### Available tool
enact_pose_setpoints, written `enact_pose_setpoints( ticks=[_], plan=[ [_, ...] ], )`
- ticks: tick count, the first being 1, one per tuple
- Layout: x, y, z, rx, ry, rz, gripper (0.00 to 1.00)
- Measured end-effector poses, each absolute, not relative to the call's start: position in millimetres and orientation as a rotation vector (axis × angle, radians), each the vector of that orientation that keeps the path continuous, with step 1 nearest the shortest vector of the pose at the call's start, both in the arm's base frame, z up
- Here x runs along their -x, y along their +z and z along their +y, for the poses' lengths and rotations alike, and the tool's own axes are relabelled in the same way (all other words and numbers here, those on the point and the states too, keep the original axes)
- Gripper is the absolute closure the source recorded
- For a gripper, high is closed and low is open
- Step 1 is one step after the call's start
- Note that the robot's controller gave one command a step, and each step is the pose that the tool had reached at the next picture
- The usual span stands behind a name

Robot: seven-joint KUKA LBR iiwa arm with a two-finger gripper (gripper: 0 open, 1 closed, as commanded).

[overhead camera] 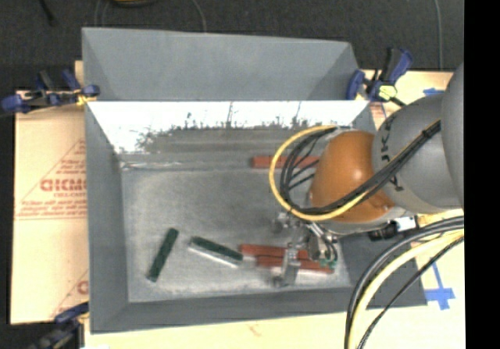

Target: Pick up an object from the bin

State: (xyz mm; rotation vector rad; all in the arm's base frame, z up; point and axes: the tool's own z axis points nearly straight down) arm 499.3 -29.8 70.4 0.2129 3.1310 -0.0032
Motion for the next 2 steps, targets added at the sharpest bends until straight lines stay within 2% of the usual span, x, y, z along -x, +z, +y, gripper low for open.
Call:
enact_pose_setpoints(
  ticks=[1, 2],
  plan=[
    [-500.0, 71.0, -29.9, -0.211, -0.003, 3.129, 1.00],
    [-500.0, 71.0, -29.9, -0.210, -0.004, 3.129, 1.00]
  ],
)
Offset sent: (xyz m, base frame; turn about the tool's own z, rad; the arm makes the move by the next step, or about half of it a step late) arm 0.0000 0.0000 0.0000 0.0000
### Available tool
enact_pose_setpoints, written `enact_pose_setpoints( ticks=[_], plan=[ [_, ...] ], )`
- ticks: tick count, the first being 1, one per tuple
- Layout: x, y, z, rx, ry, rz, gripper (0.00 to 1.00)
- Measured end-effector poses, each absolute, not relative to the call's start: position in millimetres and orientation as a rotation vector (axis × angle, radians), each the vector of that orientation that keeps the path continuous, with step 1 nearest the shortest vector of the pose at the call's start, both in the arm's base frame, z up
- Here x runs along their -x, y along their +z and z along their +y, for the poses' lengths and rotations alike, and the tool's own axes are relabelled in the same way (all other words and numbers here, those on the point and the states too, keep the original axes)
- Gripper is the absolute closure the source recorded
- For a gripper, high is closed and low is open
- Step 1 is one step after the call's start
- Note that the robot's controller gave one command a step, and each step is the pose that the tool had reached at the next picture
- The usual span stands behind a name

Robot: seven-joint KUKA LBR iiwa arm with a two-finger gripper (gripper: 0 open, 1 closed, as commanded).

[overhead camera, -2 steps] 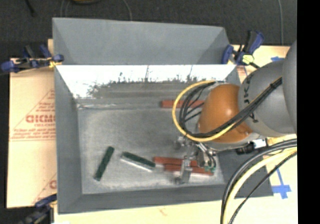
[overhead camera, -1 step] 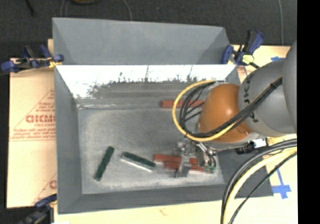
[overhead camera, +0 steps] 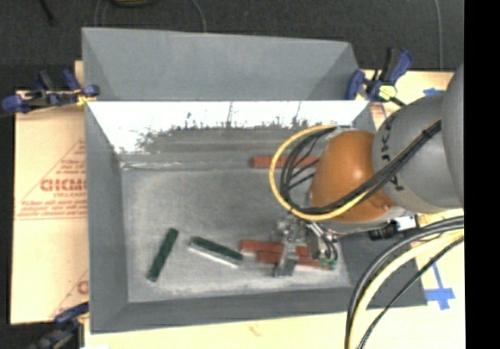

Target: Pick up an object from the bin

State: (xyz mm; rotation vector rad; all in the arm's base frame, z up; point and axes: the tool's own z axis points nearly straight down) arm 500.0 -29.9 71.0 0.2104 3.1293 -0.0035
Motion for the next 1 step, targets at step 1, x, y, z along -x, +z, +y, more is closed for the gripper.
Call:
enact_pose_setpoints(
  ticks=[1],
  plan=[
    [-522.8, 230.6, -35.8, -0.081, -0.003, 3.133, 1.00]
  ],
)
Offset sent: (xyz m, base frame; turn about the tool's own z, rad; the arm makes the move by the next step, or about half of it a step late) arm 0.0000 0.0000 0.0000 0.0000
